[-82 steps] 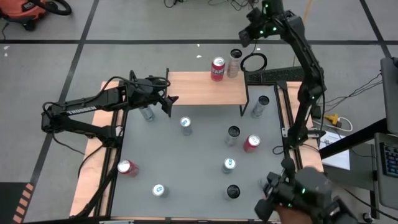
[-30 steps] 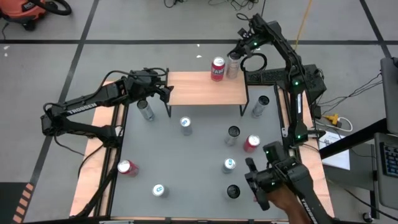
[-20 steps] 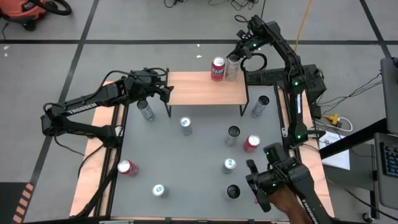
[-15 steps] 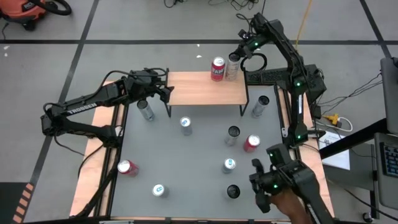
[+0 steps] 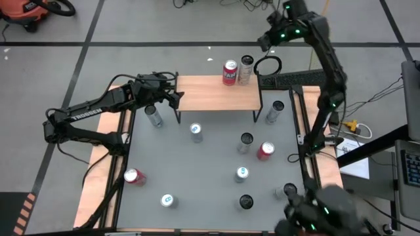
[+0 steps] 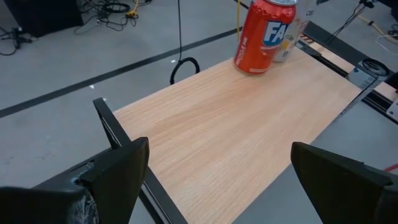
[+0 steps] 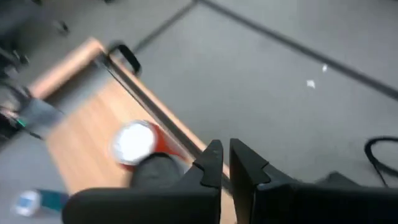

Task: Place canned beverage on shelf
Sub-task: Adjust the yellow soda can on the shelf

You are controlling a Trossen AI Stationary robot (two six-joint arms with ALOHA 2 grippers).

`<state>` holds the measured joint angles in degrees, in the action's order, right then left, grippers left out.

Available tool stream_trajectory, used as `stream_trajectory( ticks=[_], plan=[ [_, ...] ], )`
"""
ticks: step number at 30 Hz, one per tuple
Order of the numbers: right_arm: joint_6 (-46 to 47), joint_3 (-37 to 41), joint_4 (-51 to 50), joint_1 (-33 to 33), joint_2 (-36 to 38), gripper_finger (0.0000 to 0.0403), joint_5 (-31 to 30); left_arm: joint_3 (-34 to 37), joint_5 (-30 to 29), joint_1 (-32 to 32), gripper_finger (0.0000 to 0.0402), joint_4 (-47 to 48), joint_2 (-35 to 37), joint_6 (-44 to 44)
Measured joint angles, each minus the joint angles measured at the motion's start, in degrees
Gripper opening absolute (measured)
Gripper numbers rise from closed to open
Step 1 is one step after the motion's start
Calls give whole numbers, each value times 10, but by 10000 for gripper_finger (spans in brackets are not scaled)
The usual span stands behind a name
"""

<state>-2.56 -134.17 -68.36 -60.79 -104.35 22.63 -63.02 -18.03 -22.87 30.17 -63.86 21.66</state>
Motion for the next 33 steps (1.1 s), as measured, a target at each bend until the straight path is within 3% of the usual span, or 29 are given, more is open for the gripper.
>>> stream_trajectory(
  ticks=[5, 12, 15, 23, 33],
  plan=[
    [59, 0, -17, 40, 30, 0, -1, 0, 0, 0, 392, 0, 0, 0],
    [89, 0, -26, 93, 11, 0, -5, 0, 6, 0, 392, 0, 0, -11],
    [90, 1, -42, 107, -1, 0, -36, 0, 15, 0, 392, 0, 0, -15],
    [86, 1, -48, 110, -14, 0, -78, 0, 28, 0, 392, 0, 0, -11],
    [75, 10, -78, 106, -14, 0, -77, 0, 29, 0, 392, 0, 0, -15]
  ],
)
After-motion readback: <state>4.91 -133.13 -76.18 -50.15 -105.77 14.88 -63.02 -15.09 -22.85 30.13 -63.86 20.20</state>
